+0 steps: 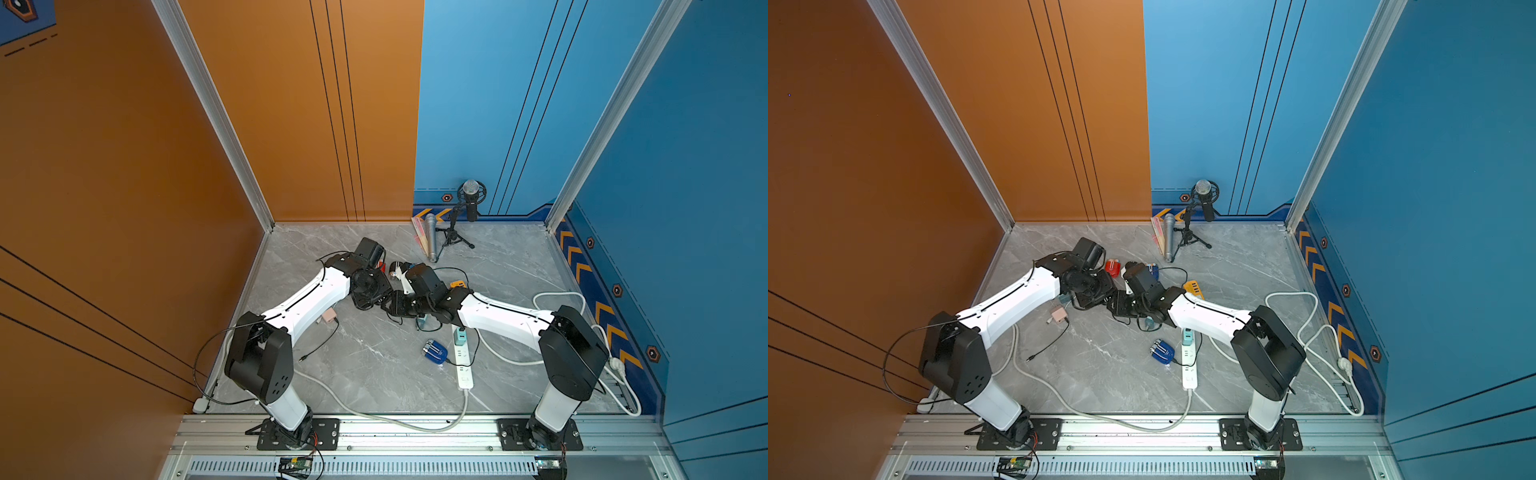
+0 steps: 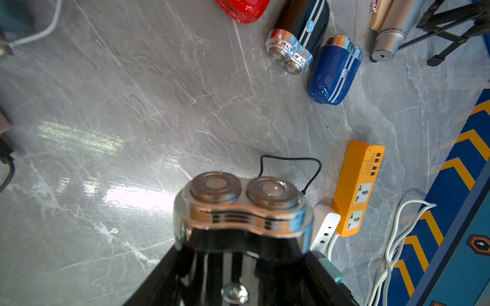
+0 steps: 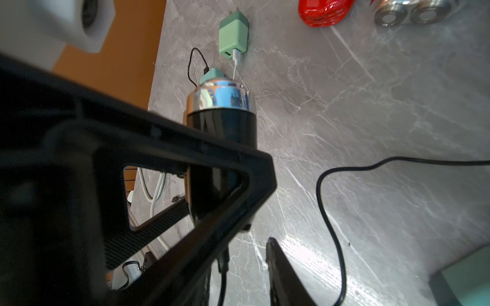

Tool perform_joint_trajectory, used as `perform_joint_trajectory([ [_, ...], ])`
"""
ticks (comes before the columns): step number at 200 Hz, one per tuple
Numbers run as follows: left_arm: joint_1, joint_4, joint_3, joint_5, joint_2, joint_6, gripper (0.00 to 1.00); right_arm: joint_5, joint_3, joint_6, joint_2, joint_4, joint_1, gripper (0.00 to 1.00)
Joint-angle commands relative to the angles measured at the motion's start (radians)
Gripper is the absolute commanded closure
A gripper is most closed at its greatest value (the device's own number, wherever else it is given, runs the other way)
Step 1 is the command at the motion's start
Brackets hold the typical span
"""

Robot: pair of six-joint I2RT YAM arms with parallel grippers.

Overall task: Unplug the electric shaver
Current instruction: Remove the charging cable from the electric shaver.

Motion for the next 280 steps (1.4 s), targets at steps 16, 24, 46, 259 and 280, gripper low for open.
perform_joint_trajectory([
  [16,-0.014,-0.003,0.018,0.041,-0.013,0.011,0.51,-0.006,0.0,0.018,0.032,0.05,0.005,0.72],
  [24,-0.014,-0.004,0.025,0.048,-0.01,0.018,0.51,-0.009,-0.002,0.023,0.035,0.059,0.002,0.73],
  [46,-0.019,-0.006,0.038,0.061,0.0,0.027,0.51,-0.011,-0.003,0.027,0.044,0.079,0.0,0.76],
  [259,-0.004,0.008,0.093,-0.015,0.054,0.02,0.56,-0.018,-0.056,0.0,-0.016,-0.001,-0.018,1.0],
  [280,0.002,0.029,0.094,-0.033,0.06,0.001,0.57,0.01,-0.087,0.001,-0.053,0.008,-0.017,1.0],
])
